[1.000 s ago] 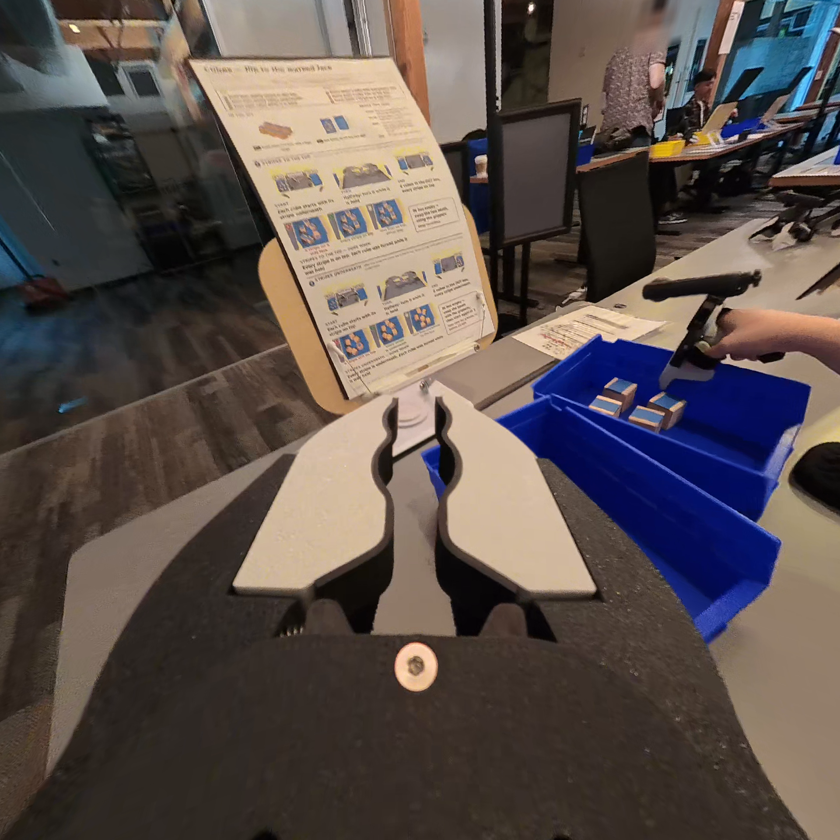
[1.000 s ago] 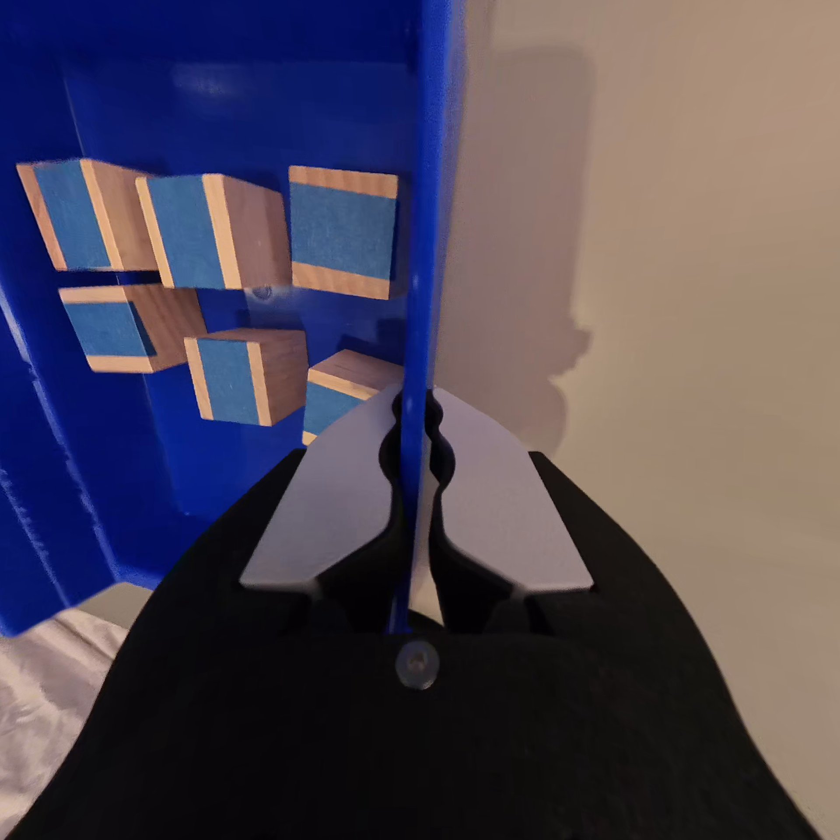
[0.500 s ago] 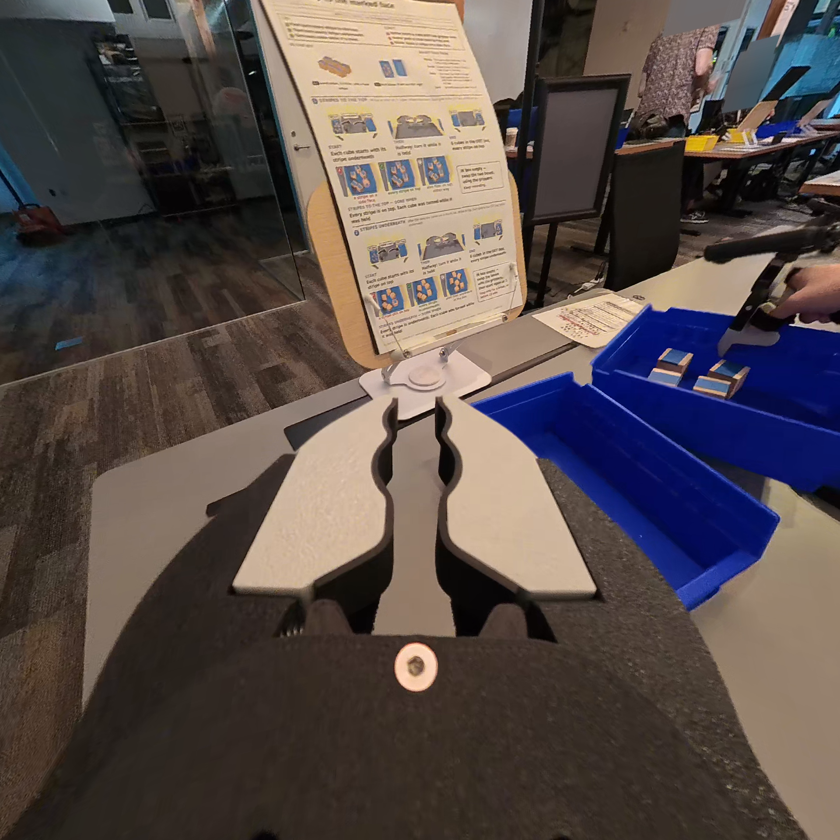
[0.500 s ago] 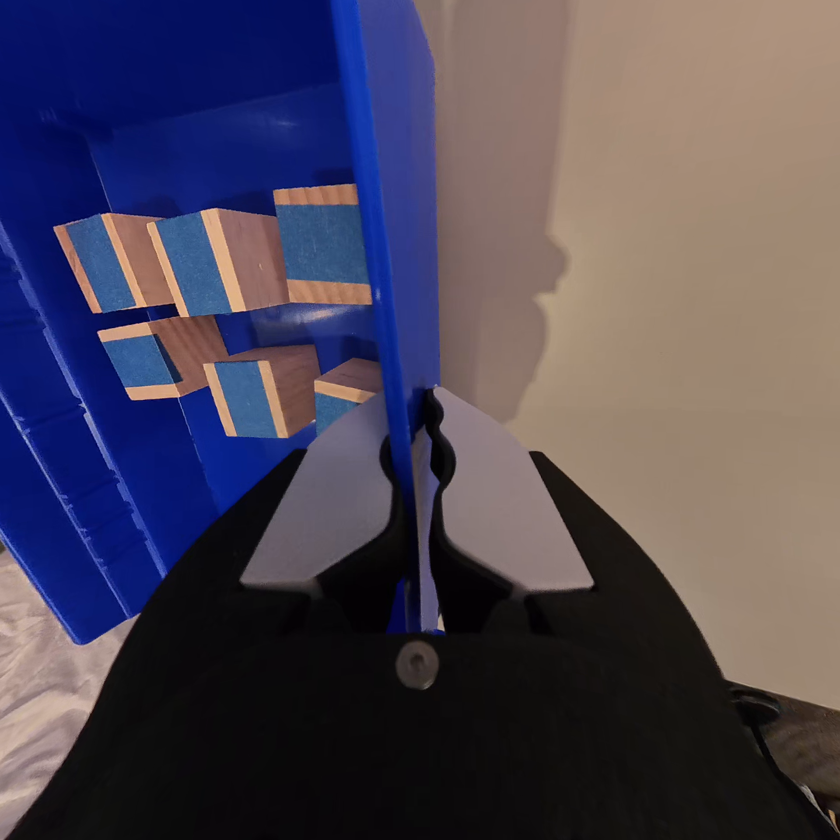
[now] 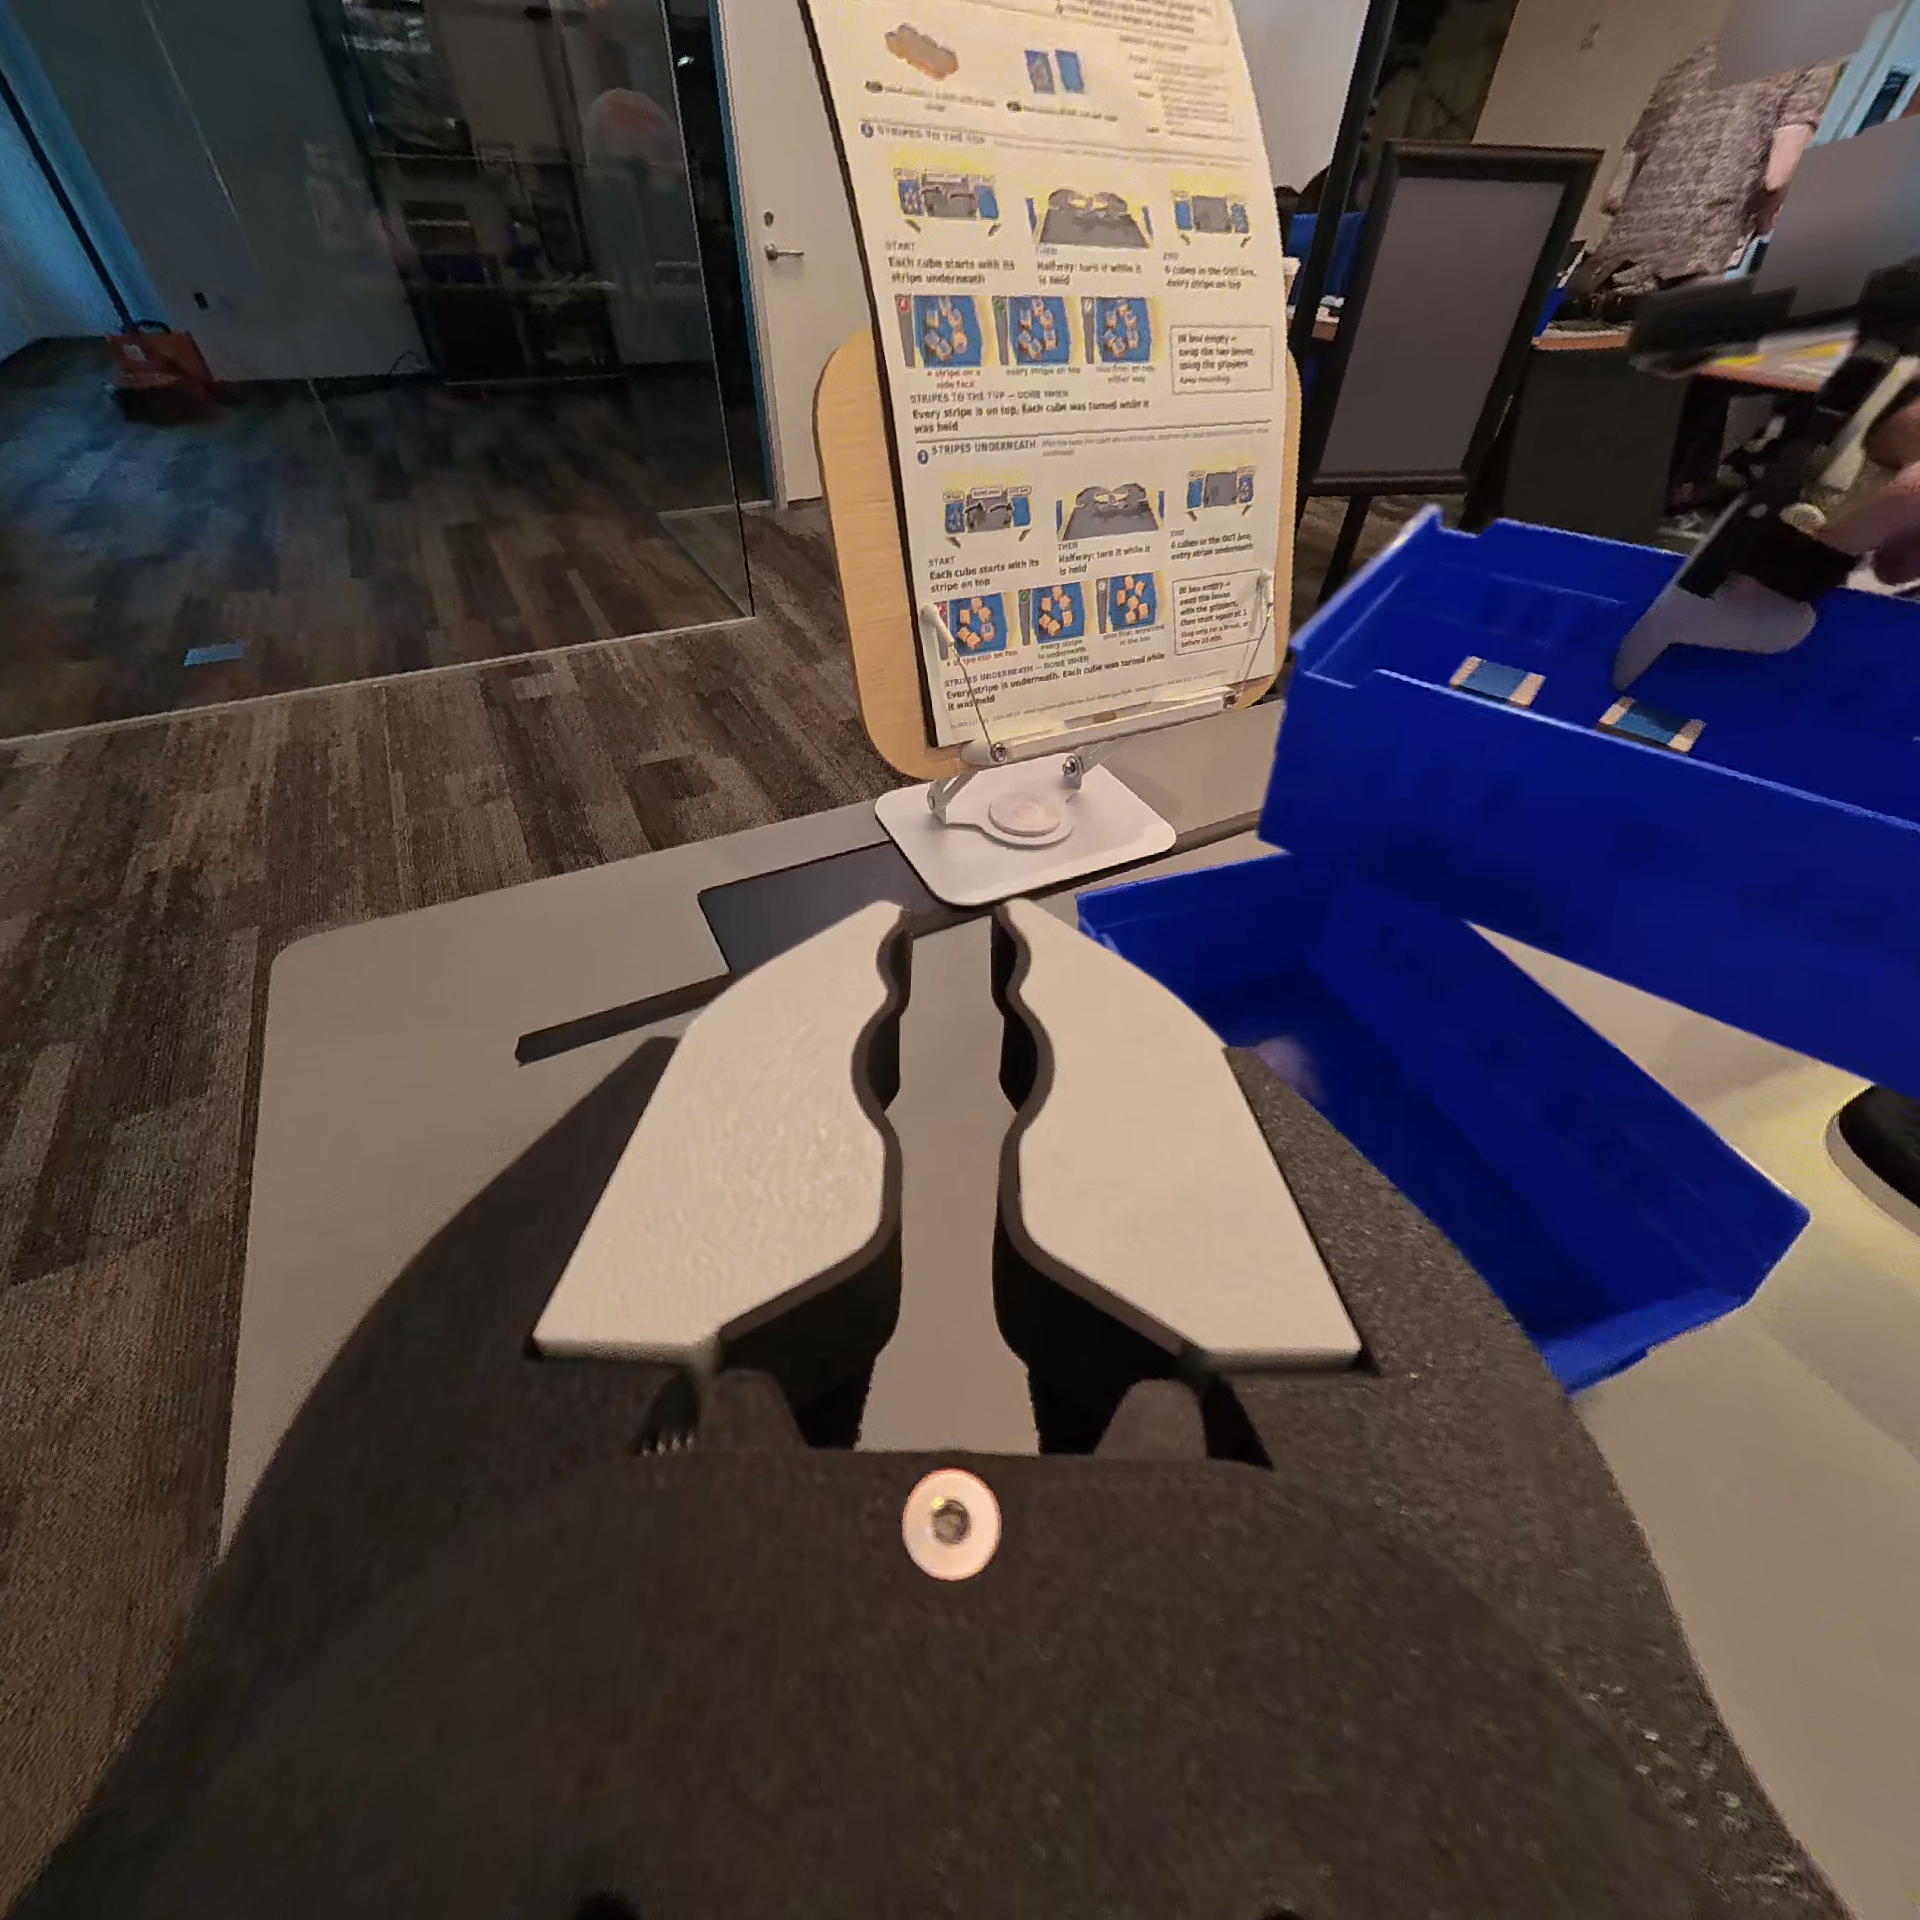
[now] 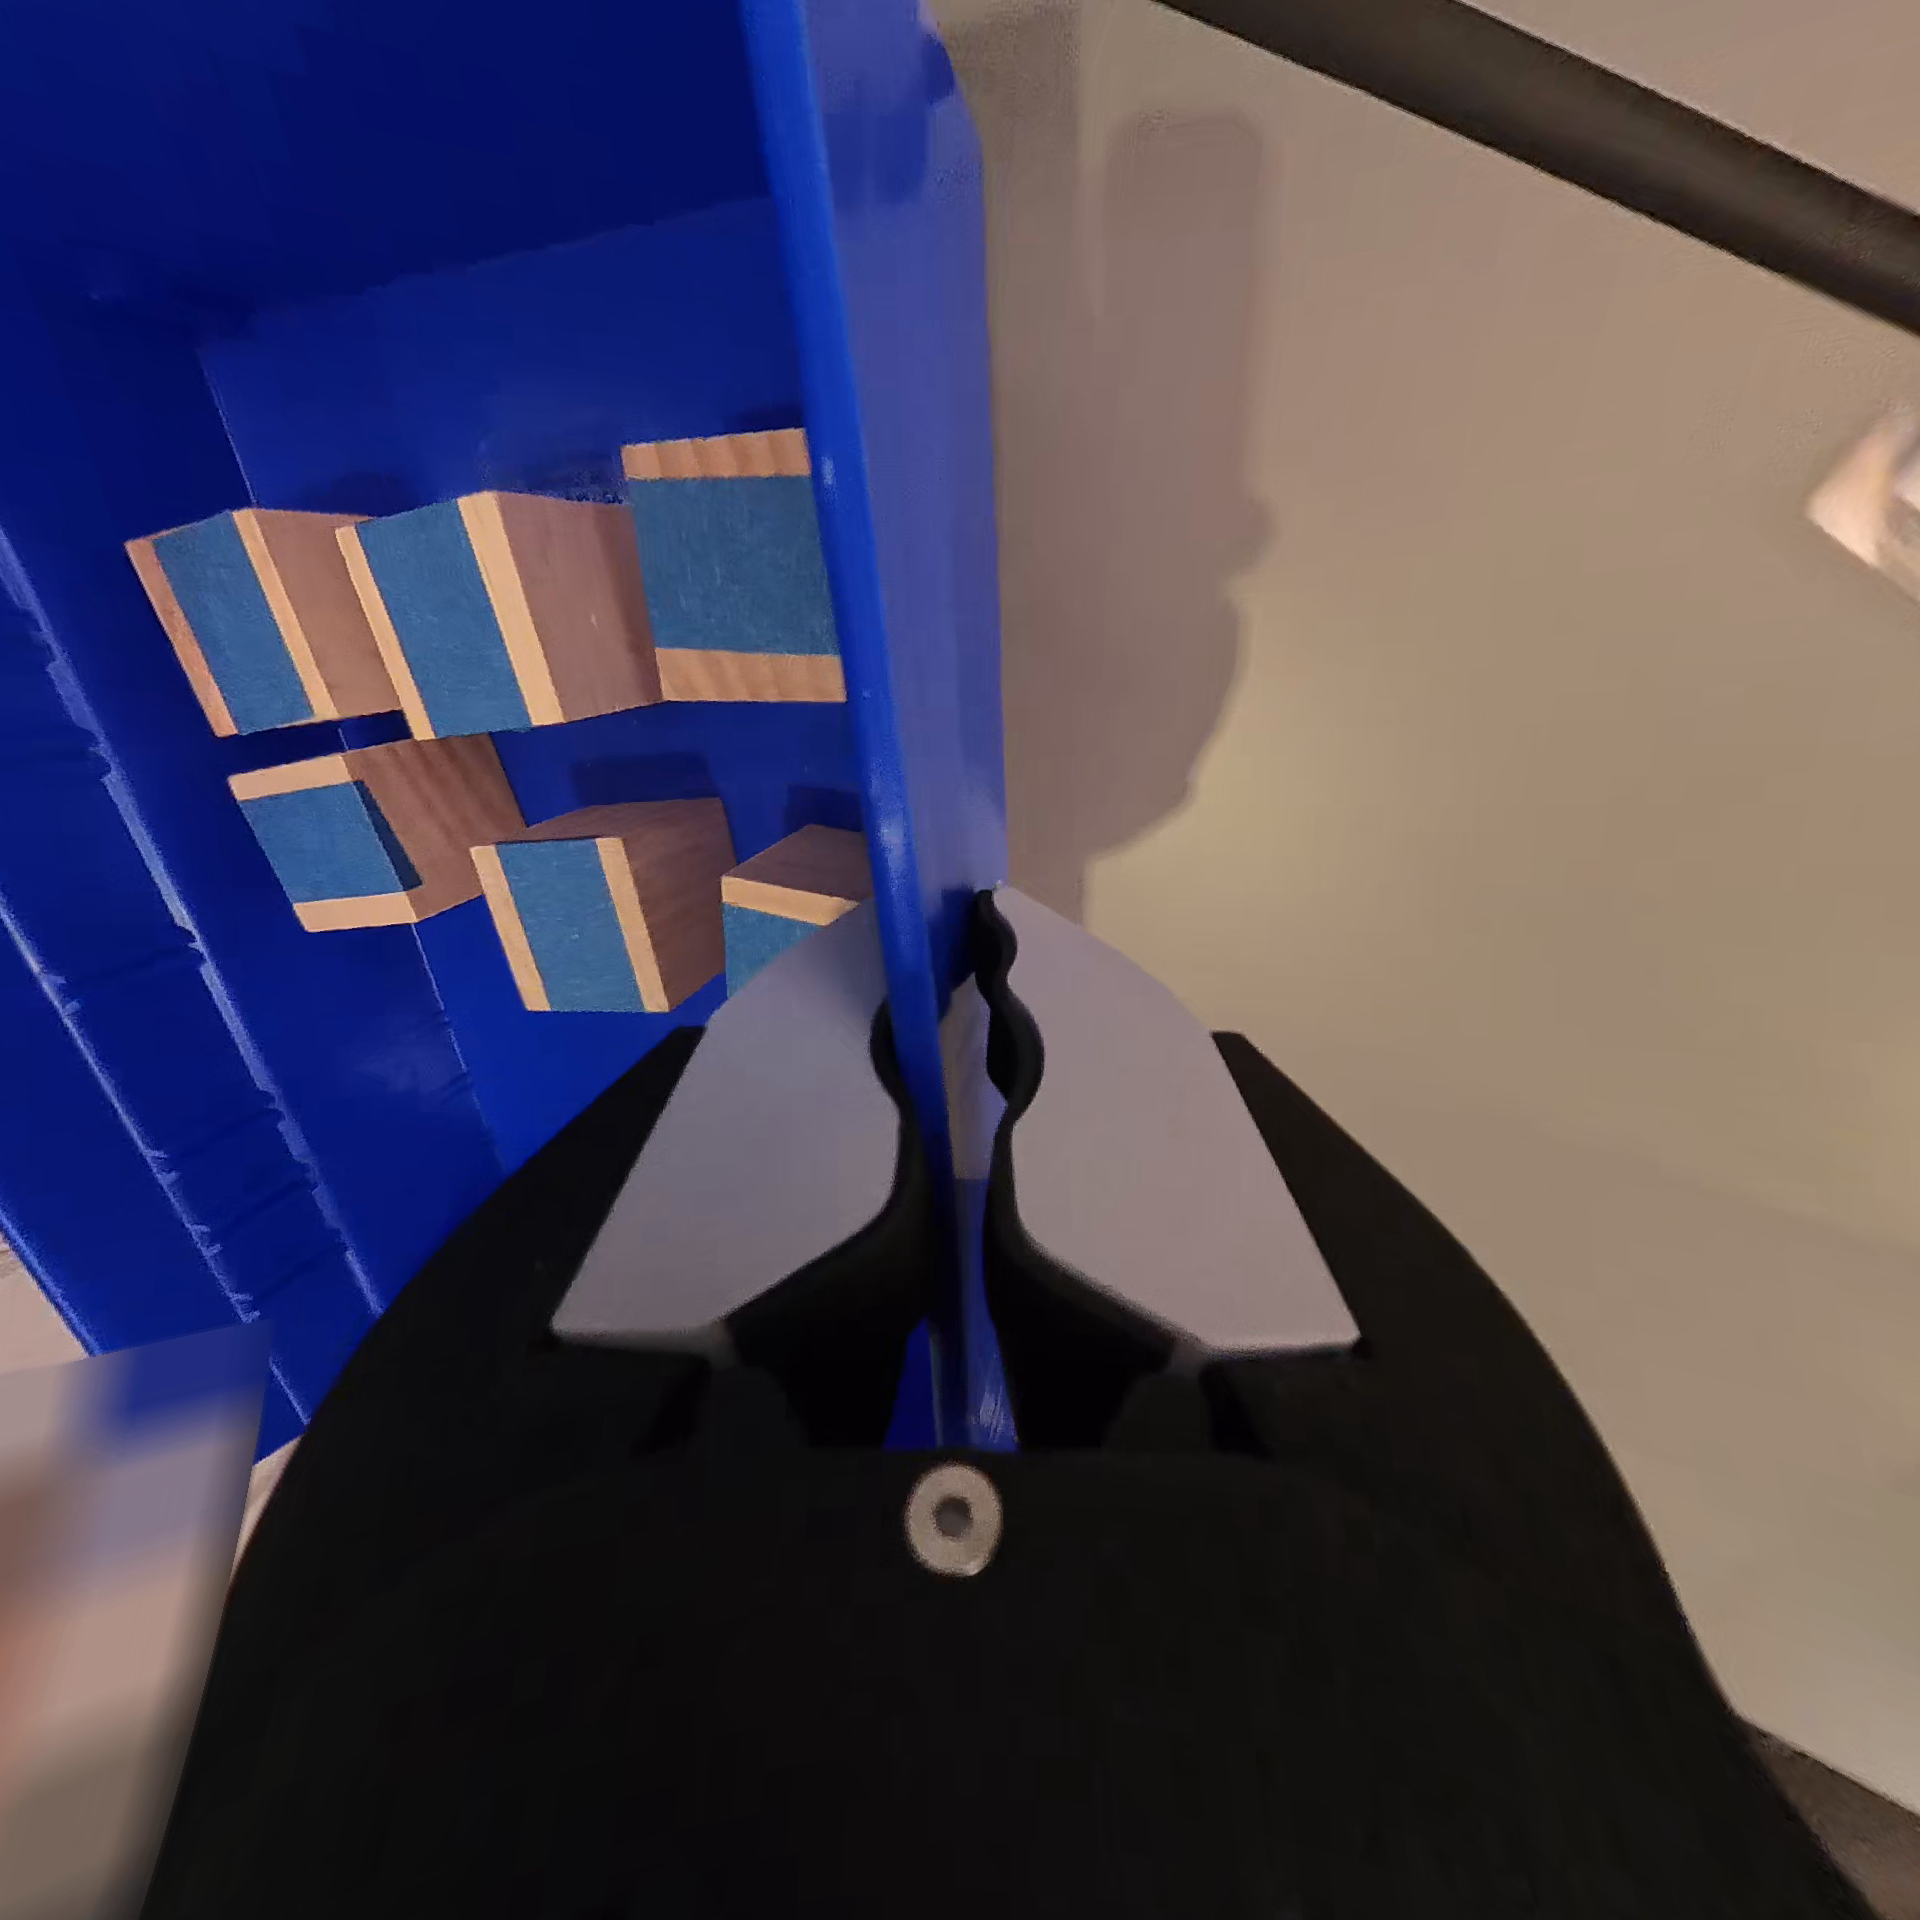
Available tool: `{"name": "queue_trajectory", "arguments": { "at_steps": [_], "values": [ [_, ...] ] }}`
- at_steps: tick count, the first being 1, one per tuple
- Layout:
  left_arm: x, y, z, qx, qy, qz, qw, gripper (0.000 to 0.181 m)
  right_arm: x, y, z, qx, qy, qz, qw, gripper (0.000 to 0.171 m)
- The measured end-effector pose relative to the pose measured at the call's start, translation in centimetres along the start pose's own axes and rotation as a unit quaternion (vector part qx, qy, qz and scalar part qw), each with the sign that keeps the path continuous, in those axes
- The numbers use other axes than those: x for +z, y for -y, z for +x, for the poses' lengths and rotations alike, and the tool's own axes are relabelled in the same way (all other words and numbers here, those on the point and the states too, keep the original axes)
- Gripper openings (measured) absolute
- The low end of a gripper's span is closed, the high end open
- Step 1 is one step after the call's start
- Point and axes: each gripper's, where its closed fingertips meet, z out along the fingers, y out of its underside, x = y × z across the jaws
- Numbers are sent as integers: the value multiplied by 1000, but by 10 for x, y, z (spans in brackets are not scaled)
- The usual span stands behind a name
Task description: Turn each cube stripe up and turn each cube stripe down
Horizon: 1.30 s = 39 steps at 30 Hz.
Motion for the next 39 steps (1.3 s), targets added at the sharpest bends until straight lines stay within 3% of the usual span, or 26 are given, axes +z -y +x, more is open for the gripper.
{"name": "queue_trajectory", "arguments": {
  "at_steps": [10, 19, 27, 36, 39],
  "values": [
    [-62, 1, -3, 20, 97, 14, 995, 14, 97, 83, -207, -153, 88, -68, 982, 6],
    [-108, -2, 14, 53, 125, 38, 990, 10, 185, 137, -317, -190, 86, -93, 973, 6],
    [-111, -3, 17, 48, 101, 47, 993, 10, 246, 163, -356, -185, 78, -76, 977, 6],
    [-102, -7, 15, 47, 83, 33, 995, 11, 296, 169, -345, -153, 61, -43, 985, 9],
    [-97, -8, 18, 53, 75, 24, 995, 11, 292, 175, -350, -170, 85, -8, 982, 12]
  ]
}}
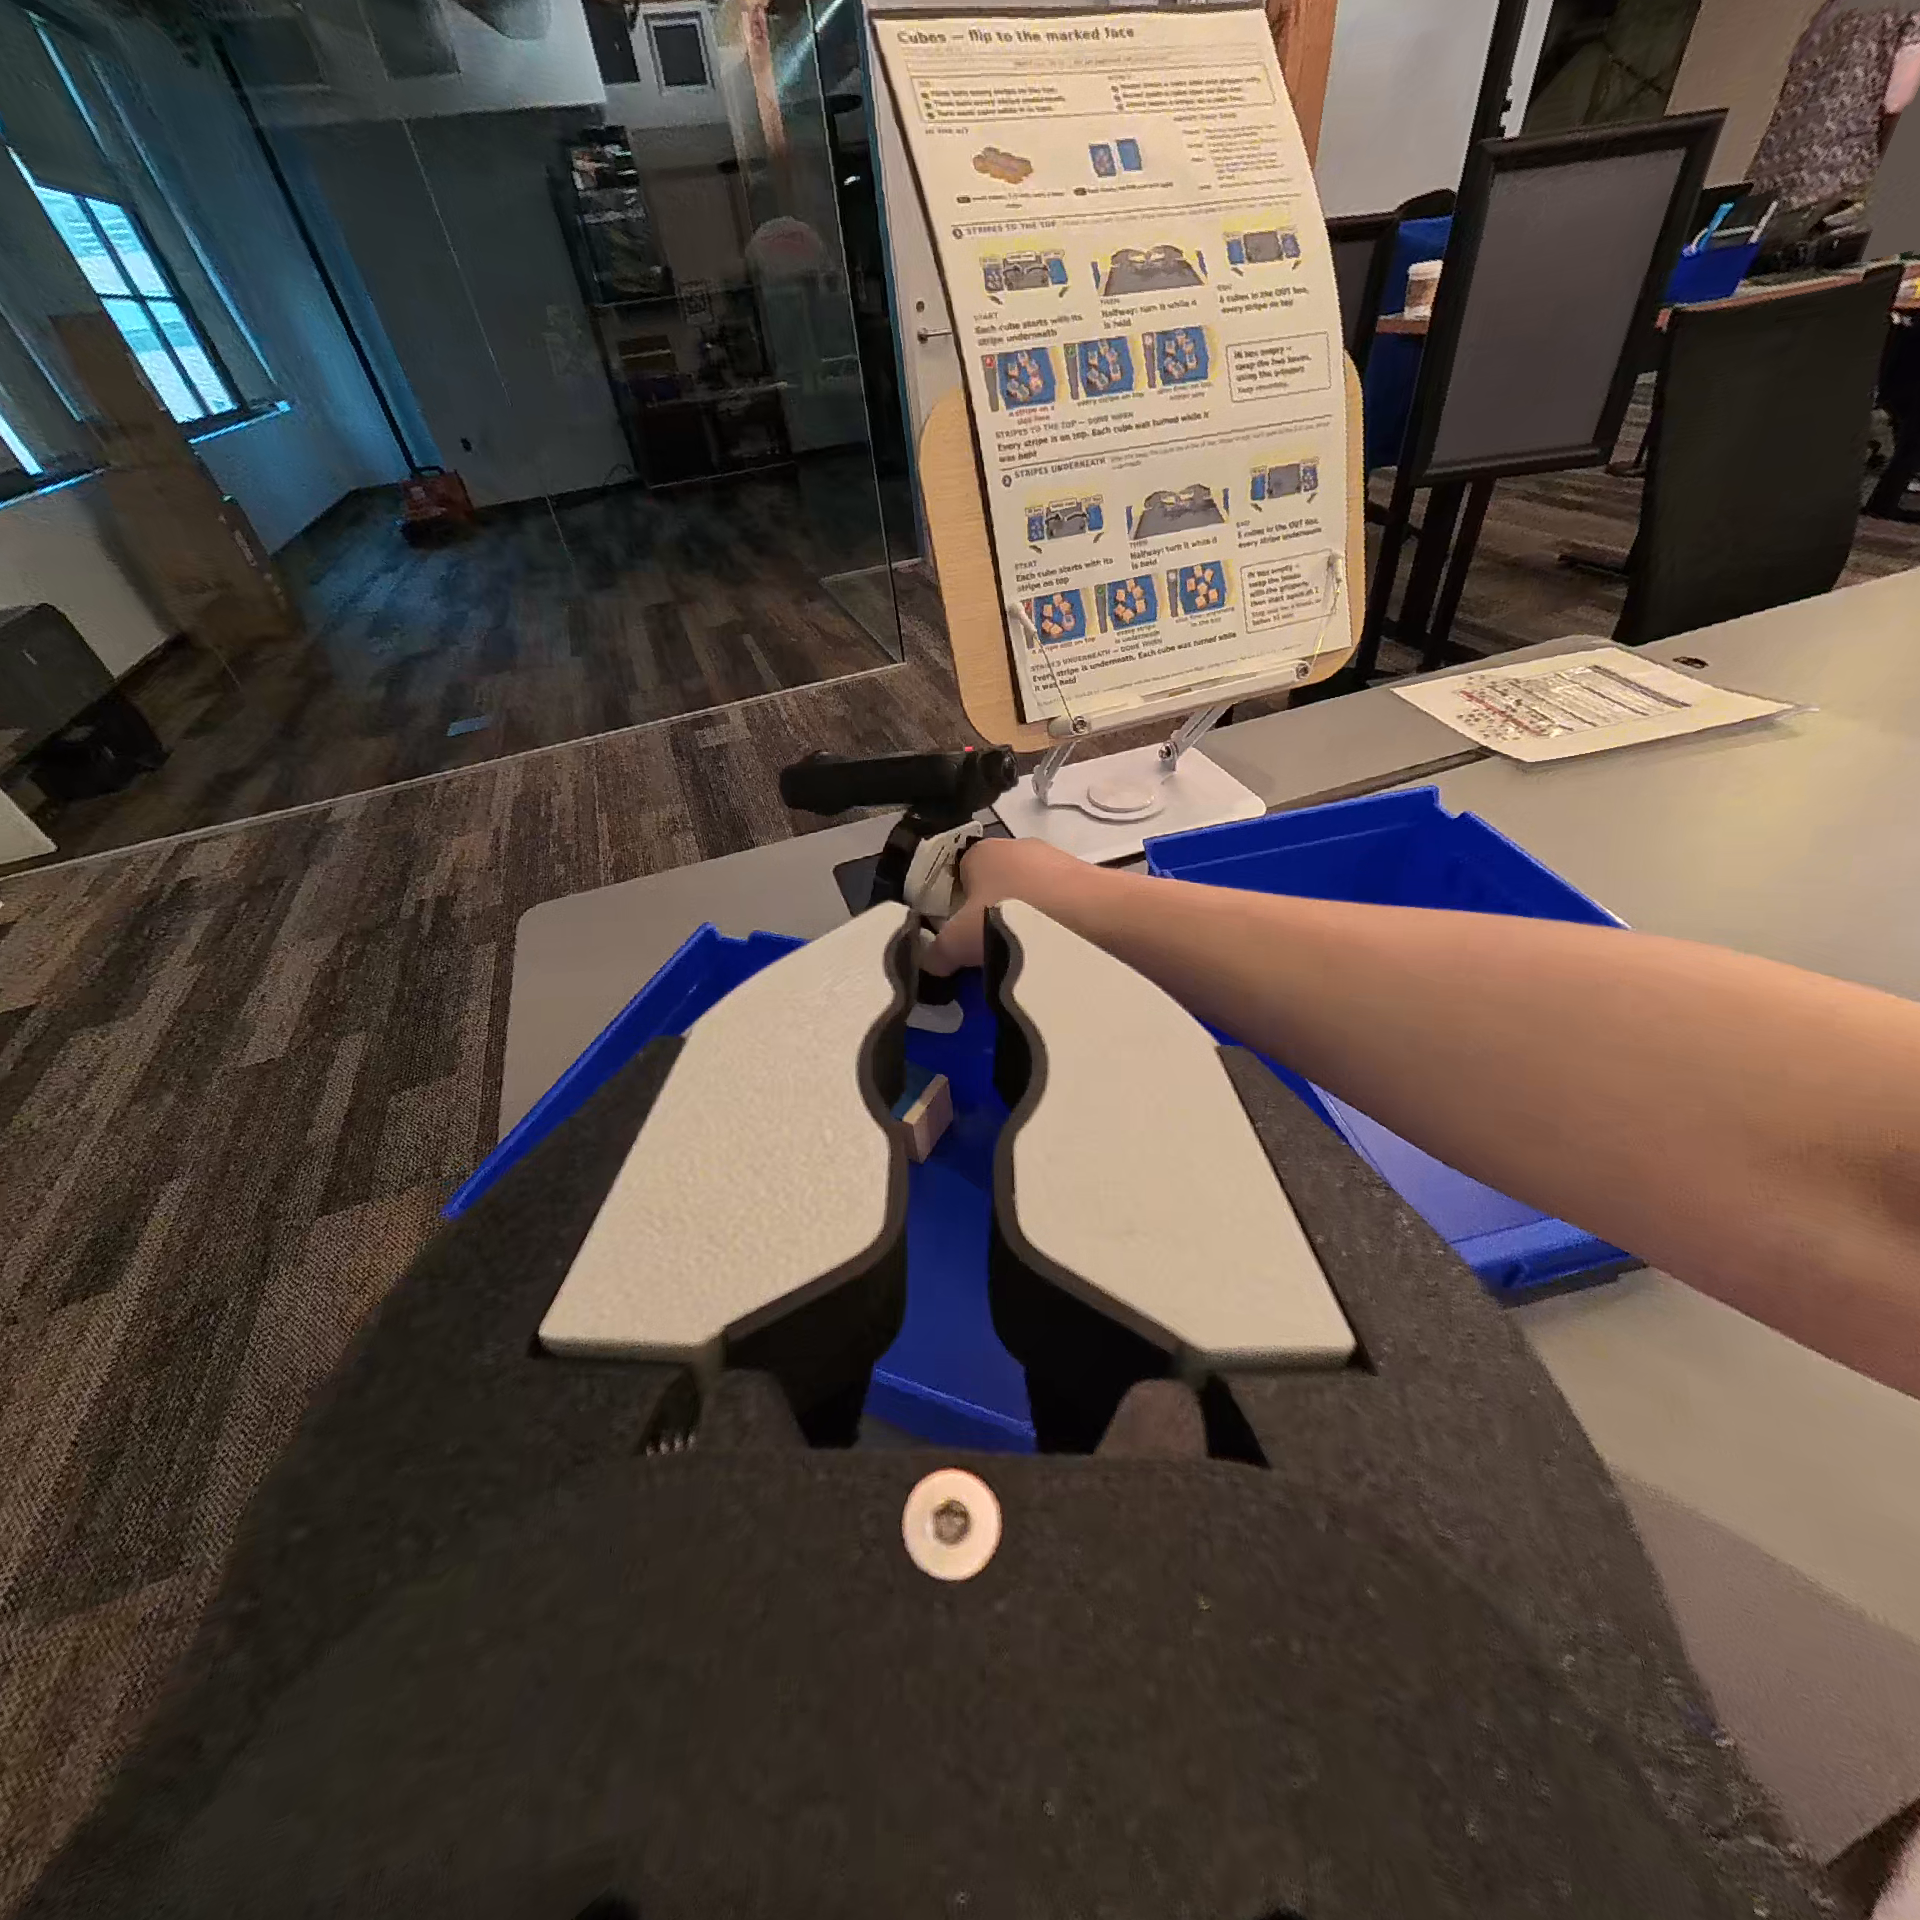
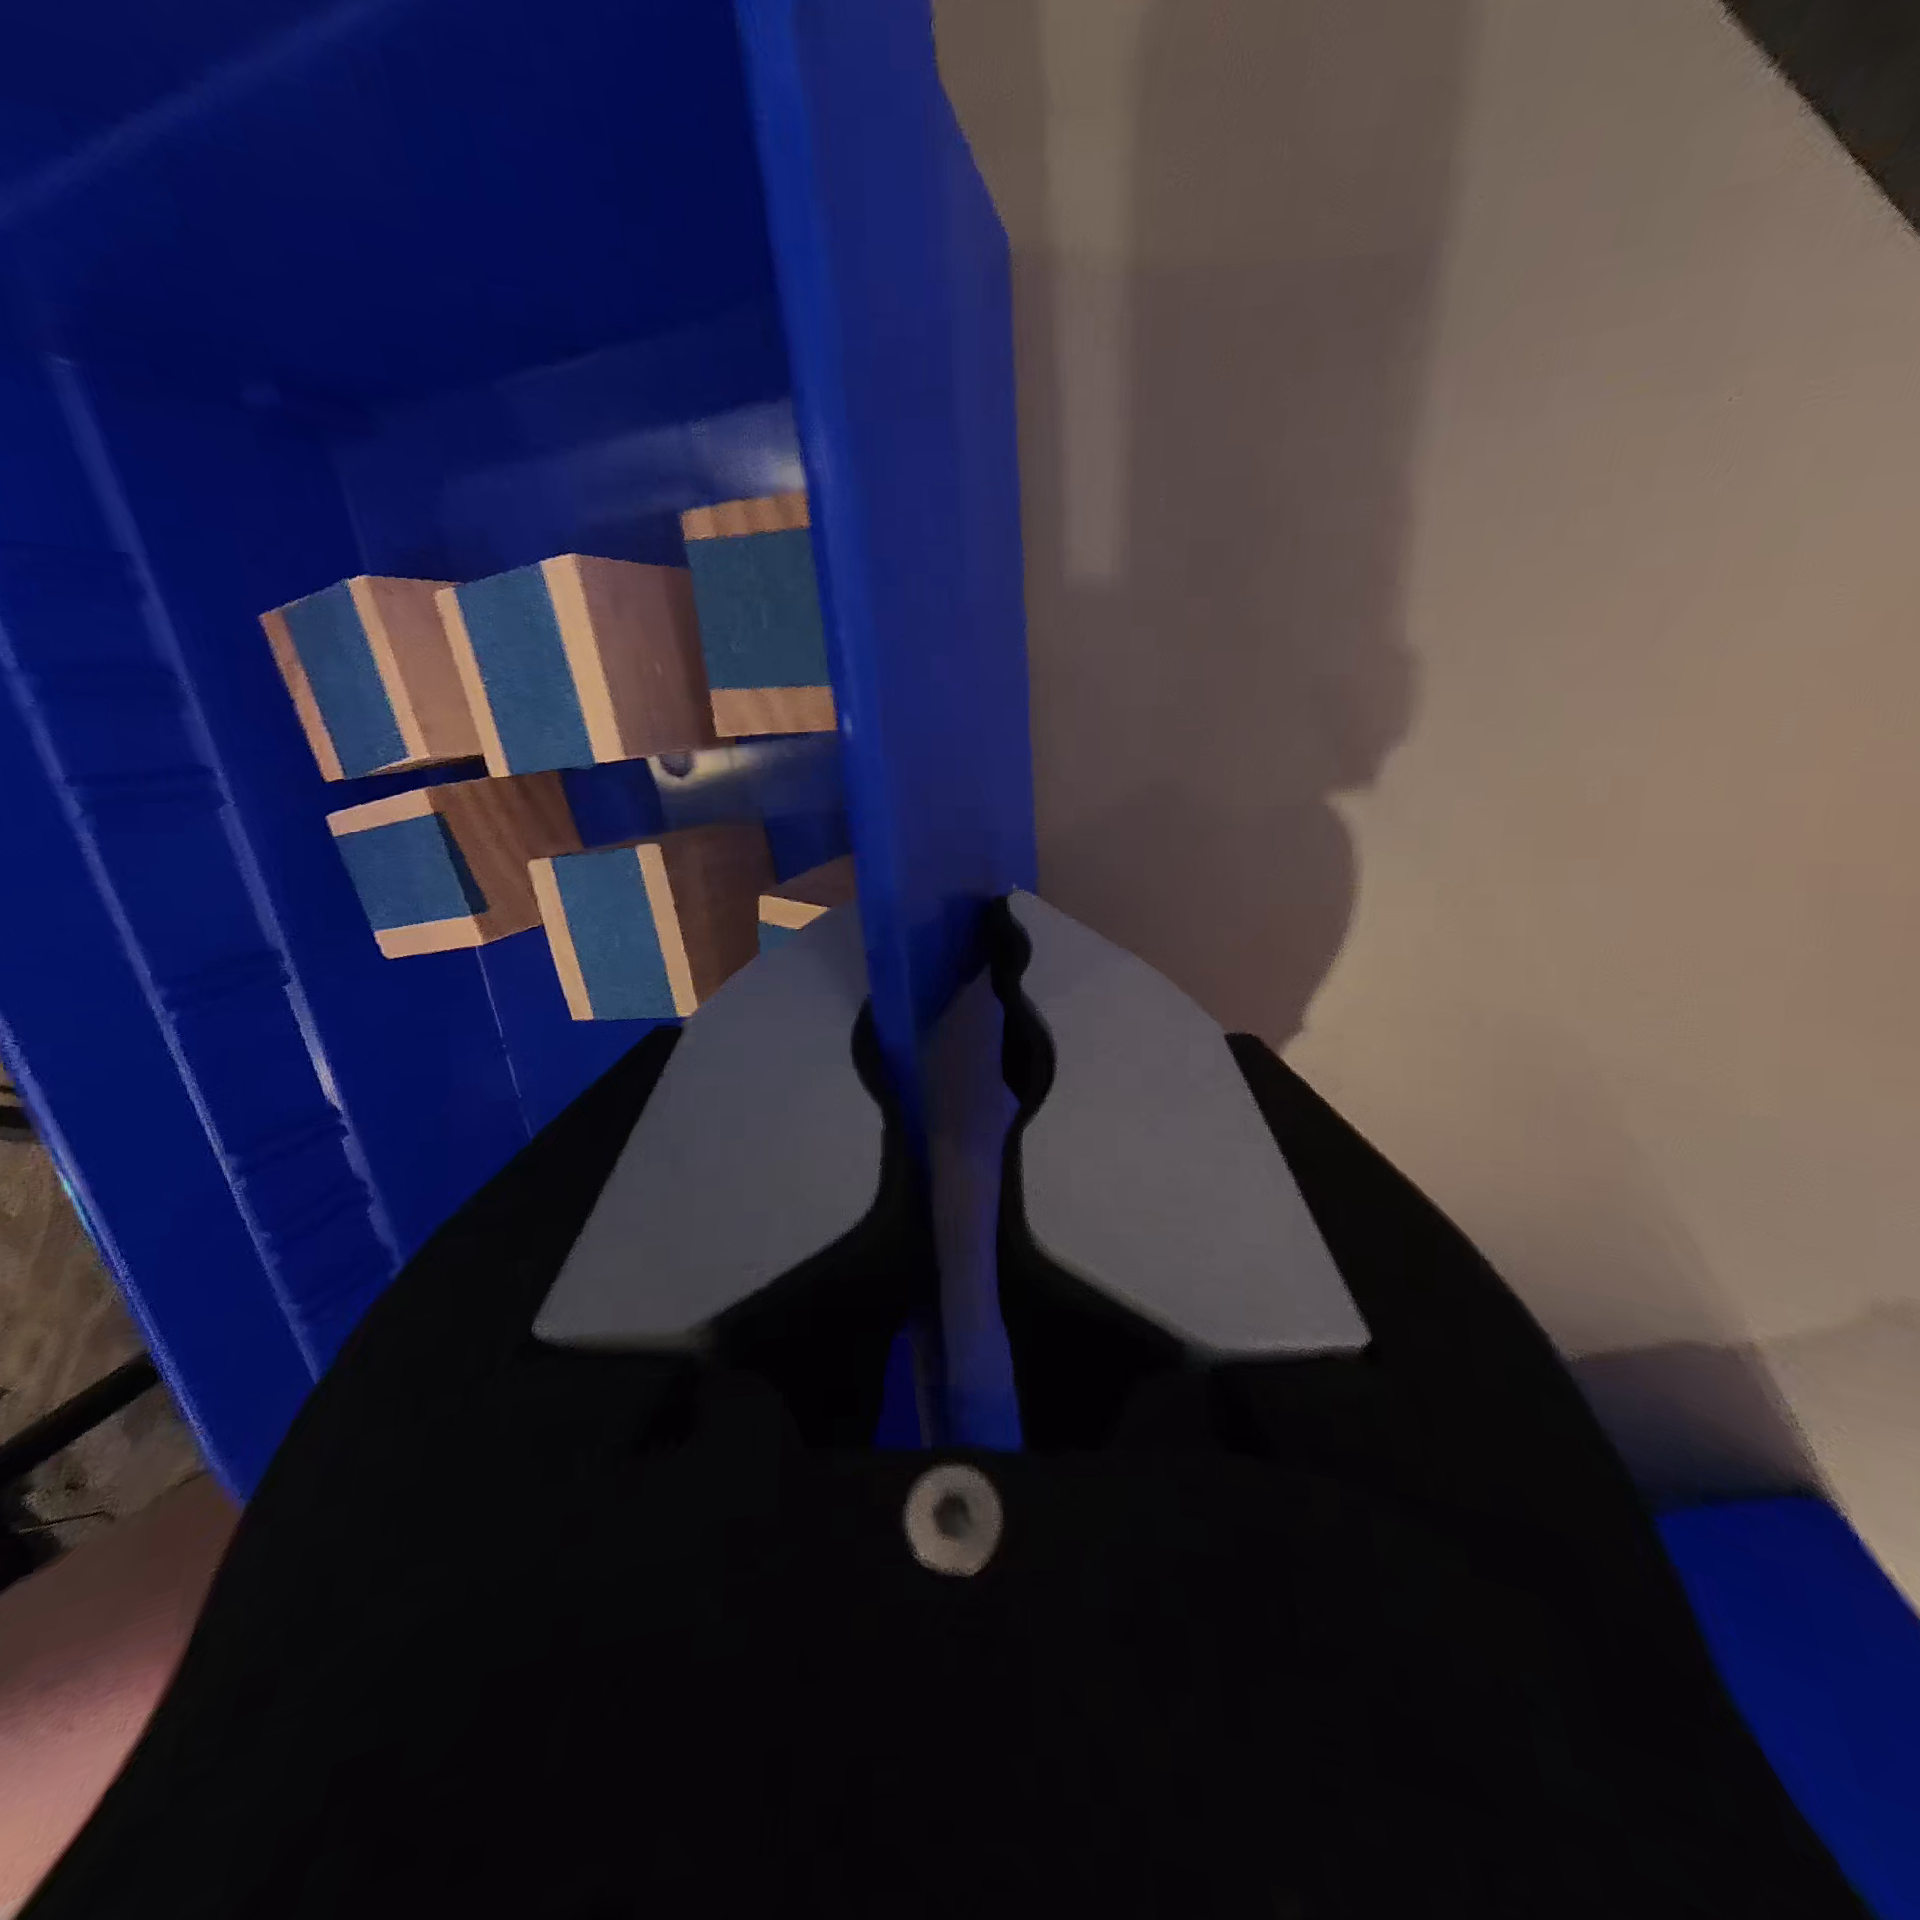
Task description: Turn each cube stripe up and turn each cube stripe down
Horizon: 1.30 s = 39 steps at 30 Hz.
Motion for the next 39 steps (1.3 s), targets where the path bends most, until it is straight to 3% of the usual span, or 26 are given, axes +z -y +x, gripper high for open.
{"name": "queue_trajectory", "arguments": {
  "at_steps": [3, 5, 7, 10, 14, 16, 18, 22, 24, 25, 30, 39],
  "values": [
    [5, -2, 7, 12, -11, -12, 1000, 12, -29, 13, -8, -52, 25, 79, 995, 13],
    [7, -4, 12, 23, -20, -20, 999, 12, -71, 18, -9, -103, 7, 155, 983, 16],
    [9, -4, 18, 32, -28, -26, 999, 13, -127, 11, -2, -160, -54, 243, 955, 31],
    [11, -5, 24, 45, -35, -31, 998, 13, -210, -41, 40, -183, -210, 301, 912, 55],
    [16, -3, 29, 50, -38, -36, 997, 13, -278, -163, 146, -50, -407, 247, 878, 85],
    [20, -7, 32, 57, -36, -51, 996, 14, -264, -220, 177, 45, -373, 220, 900, 98],
    [22, -10, 37, 68, -36, -65, 995, 14, -232, -261, 191, 109, -307, 182, 928, 98],
    [24, -7, 47, 92, -33, -68, 993, 14, -175, -291, 202, 149, -239, 127, 951, 88],
    [24, 0, 54, 100, -34, -55, 993, 14, -154, -300, 202, 135, -227, 75, 962, 63],
    [24, 3, 59, 105, -38, -49, 993, 14, -145, -299, 196, 130, -197, 59, 970, 37],
    [25, 2, 93, 158, -97, -46, 982, 13, -152, -302, 218, 159, -187, 23, 969, 9],
    [27, 8, 115, 191, -146, -18, 970, 10, -192, -346, 294, 155, -179, -12, 971, 6]
  ]
}}
